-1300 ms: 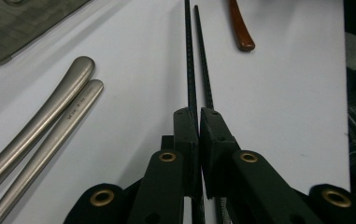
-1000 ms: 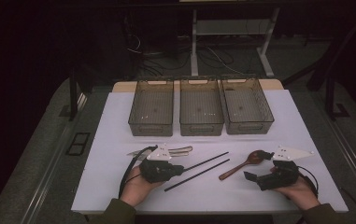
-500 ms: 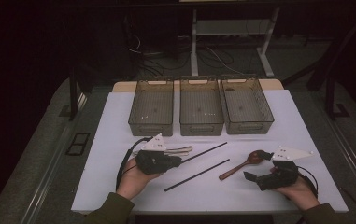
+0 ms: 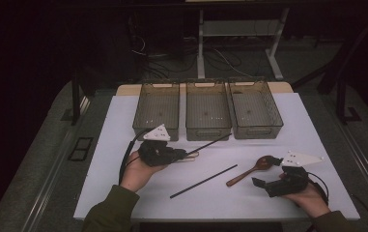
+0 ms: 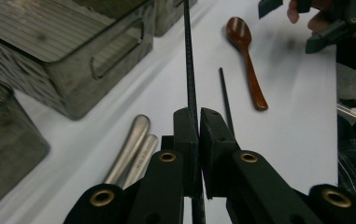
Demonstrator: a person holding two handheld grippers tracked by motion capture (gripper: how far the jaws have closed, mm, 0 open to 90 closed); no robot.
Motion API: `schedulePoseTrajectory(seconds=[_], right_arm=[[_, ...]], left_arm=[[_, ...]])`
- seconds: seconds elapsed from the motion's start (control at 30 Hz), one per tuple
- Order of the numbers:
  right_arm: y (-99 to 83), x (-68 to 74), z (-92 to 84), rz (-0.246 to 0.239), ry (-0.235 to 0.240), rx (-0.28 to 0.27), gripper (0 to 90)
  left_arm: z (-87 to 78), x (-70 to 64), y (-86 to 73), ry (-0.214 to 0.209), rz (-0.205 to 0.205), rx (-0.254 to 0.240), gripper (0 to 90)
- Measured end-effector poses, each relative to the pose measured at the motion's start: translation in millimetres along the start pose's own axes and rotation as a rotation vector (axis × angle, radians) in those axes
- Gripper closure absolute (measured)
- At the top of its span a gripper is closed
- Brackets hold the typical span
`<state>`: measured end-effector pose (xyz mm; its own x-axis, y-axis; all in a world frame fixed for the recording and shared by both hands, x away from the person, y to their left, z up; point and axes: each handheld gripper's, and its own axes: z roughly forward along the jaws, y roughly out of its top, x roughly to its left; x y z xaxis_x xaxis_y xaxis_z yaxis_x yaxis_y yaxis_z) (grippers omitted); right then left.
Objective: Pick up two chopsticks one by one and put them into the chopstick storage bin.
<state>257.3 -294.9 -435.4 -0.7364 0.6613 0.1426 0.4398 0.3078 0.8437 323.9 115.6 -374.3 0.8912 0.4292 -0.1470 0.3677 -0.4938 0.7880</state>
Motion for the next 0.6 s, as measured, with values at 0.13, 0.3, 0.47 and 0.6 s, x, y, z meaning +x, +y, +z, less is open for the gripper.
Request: schedulePoseTrajectory(seconds=[0.13, 0.3, 0.47, 0.6], right_arm=[[-0.1, 0.0, 0.0, 0.0, -0.001, 0.0, 3.3], [-0.1, 0.0, 0.0, 0.001, -0.003, 0.002, 3.3], [-0.2, -0.3, 0.2, 0.001, -0.004, 0.002, 3.3], [-0.2, 0.0, -0.1, 0.005, -0.003, 0.004, 3.3]], left_arm=[[-3.6, 6.6, 8.4, 0.013, 0.001, -0.015, 84.7], [-6.4, 15.1, 17.1, 0.026, -0.001, -0.016, 84.7], [-6.6, 23.6, 23.3, 0.044, -0.005, -0.019, 84.7], [-7.1, 31.6, 27.3, 0.064, -0.011, -0.019, 84.7]])
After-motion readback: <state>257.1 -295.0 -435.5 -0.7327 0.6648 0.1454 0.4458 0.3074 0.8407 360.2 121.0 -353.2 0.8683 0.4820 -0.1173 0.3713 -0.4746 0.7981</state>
